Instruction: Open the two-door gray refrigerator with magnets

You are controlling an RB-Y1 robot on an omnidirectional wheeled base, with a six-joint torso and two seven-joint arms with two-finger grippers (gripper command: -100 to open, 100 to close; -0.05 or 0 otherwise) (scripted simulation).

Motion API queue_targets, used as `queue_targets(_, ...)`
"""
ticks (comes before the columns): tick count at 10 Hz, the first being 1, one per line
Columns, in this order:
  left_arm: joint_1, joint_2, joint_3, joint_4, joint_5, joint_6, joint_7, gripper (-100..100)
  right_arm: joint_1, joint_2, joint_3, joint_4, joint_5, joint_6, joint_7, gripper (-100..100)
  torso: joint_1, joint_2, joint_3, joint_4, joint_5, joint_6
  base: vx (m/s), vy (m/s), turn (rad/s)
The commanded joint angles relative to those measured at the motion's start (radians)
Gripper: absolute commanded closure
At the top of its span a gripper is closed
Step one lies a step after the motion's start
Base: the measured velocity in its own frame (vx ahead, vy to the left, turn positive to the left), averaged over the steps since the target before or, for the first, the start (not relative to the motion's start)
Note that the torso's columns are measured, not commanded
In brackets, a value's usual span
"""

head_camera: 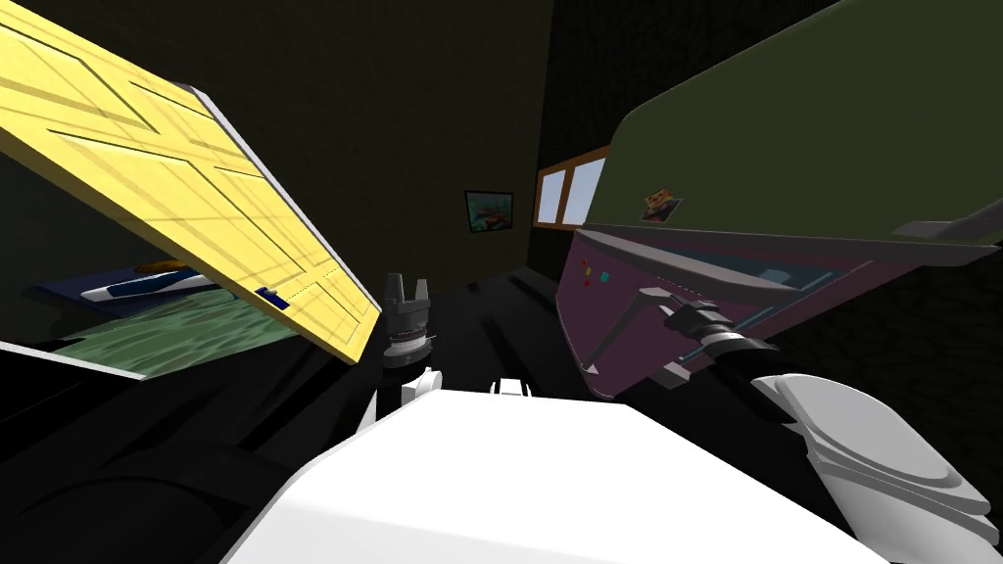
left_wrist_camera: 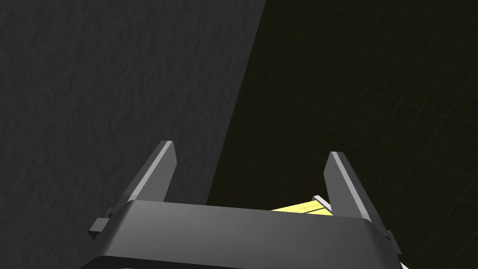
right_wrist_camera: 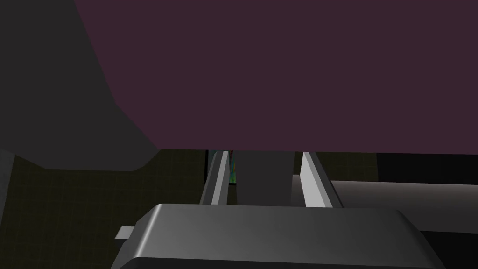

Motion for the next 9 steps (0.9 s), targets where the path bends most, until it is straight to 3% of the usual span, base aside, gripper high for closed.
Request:
queue_targets(1,0.000,0.000,0.000,0.000,0.000,0.000,0.000,0,0.008,-0.012,-0.023,0.021,0.007,0.029,-0.015,100,0.001,0.001,0.001,0.000,-0.001,0.001,0.104,0.405,-0.051)
queue_targets(3,0.000,0.000,0.000,0.000,0.000,0.000,0.000,0,0.011,-0.008,-0.023,0.026,0.013,0.034,-0.016,100,-0.010,0.008,0.005,0.003,-0.001,0.004,0.059,0.196,-0.027)
queue_targets(5,0.000,0.000,0.000,0.000,0.000,0.000,0.000,0,0.017,-0.011,-0.034,0.034,0.016,0.043,-0.022,100,0.001,0.003,0.003,0.000,-0.002,0.005,0.134,0.242,-0.063)
queue_targets(9,0.000,0.000,0.000,0.000,0.000,0.000,0.000,0,0.032,-0.018,-0.065,0.057,0.027,0.069,-0.037,100,0.002,0.001,0.001,0.000,-0.001,0.001,0.144,0.266,-0.043)
